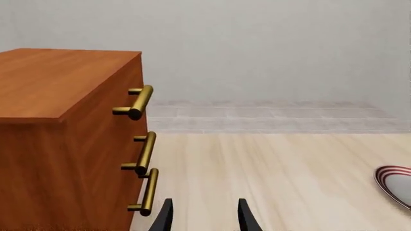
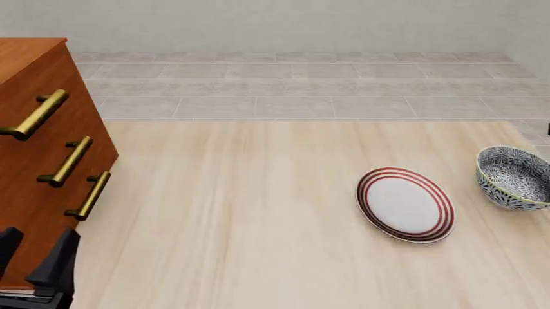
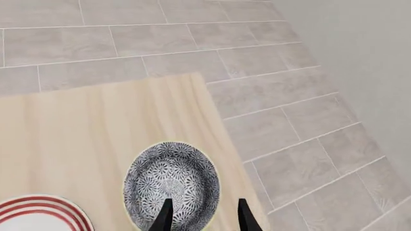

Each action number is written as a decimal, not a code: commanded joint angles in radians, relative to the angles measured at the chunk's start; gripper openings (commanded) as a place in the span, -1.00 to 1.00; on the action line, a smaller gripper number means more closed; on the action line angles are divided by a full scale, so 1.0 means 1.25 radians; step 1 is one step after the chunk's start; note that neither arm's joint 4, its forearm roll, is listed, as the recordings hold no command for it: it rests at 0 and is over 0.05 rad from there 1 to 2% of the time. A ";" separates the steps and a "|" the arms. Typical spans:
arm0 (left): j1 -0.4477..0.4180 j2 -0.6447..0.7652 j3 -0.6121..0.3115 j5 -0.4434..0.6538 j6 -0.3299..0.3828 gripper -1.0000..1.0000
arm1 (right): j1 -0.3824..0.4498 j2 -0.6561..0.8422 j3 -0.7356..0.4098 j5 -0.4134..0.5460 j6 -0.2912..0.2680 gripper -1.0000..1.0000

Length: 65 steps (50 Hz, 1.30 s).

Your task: Put the bowl on top of the cabinet.

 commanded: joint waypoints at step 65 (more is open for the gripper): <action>-0.003 0.000 0.003 0.009 0.006 1.00 | -0.075 0.449 -0.186 0.001 -0.019 1.00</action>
